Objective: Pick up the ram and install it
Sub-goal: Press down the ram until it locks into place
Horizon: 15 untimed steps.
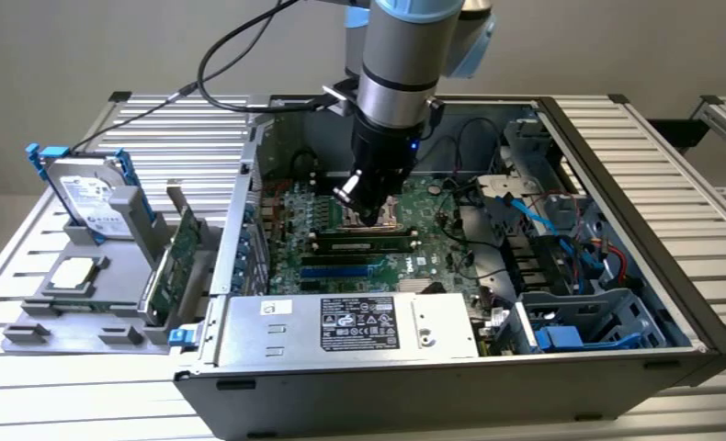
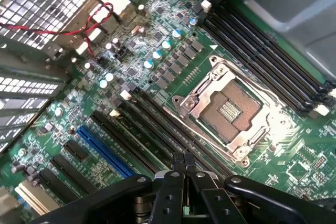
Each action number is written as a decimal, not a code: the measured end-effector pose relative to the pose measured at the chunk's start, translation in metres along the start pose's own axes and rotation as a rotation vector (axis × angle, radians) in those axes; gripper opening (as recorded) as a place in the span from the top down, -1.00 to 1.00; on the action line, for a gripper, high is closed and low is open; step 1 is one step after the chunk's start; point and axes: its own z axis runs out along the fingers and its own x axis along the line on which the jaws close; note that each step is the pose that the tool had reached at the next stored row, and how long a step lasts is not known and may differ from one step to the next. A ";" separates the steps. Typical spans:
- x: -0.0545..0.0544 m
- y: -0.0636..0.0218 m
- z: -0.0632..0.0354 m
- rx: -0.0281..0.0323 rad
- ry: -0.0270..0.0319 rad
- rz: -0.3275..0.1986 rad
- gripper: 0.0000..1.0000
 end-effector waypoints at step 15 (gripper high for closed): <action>0.000 -0.0002 0.0015 -0.0089 -0.0247 0.265 0.79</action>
